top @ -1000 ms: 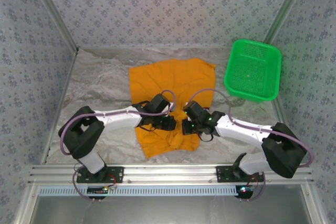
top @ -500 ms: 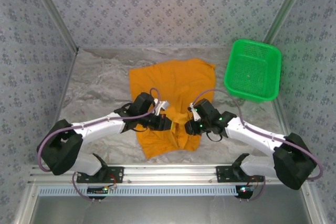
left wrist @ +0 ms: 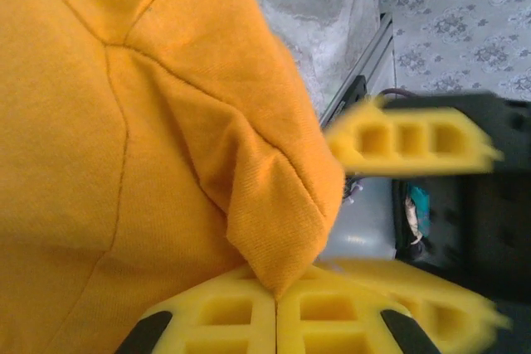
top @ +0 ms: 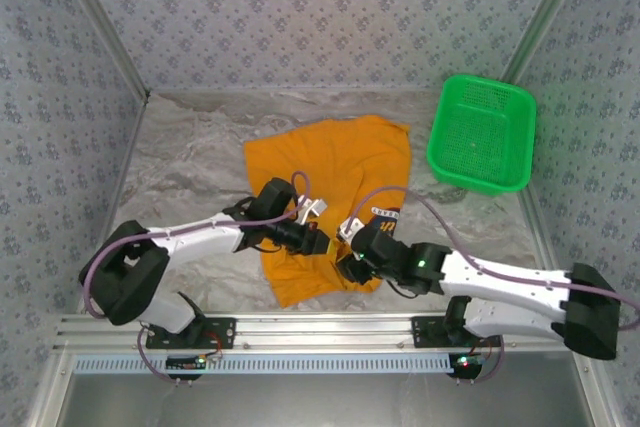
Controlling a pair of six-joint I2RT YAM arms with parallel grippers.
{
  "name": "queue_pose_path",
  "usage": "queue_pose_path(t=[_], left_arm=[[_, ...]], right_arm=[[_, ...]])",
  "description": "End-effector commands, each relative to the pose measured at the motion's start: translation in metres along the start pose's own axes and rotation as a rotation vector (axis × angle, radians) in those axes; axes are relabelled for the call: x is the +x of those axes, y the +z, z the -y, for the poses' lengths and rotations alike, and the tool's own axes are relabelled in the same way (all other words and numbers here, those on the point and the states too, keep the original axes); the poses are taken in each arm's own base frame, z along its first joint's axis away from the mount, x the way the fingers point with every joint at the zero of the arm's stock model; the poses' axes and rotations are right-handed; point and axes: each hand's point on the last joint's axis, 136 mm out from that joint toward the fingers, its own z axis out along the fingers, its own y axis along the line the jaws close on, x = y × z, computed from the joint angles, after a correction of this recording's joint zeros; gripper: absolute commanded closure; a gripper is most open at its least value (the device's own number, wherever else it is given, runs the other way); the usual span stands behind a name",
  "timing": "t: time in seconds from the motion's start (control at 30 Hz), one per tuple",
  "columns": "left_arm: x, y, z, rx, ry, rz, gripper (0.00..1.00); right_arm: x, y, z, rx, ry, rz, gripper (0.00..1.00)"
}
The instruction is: Fold the inside-out t-shirt
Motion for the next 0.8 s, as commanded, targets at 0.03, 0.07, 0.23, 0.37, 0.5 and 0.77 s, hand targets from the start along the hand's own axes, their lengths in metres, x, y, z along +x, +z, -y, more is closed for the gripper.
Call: queue_pose_path(t=[0.03,0.07,0.23,0.37,0.5,0.77], left_arm=[[0.003,0.001,-0.004,0.01,-0.03,-0.046,0.91],[0.003,0.0,-0.006,0.001,-0.03,-0.047,0.91],[-0.002,-0.013,-0.042,-0.151,-0.094,-0.003,0.96],[-0.013,-0.027,-0.071,-0.239,-0.165,0.093,0.82],[-0.015,-0.041,-0.105,-0.428,-0.182,0.137,0.7],[-0.024,-0.049,-0.087,-0.434,-0.11,0.176,0.53]], right_arm=[[0.015,0.03,0.025,0.171,0.154,-0.004,0.56],[0.019,0.039,0.028,0.183,0.181,-0.025,0.6],[0.006,0.045,0.023,0.115,0.235,-0.06,1.0],[0.008,0.028,0.037,0.033,0.279,-0.074,1.0],[0.043,0.027,0.064,0.017,0.441,-0.196,1.0],[0.021,0.003,0.058,-0.03,0.323,-0.207,0.85]])
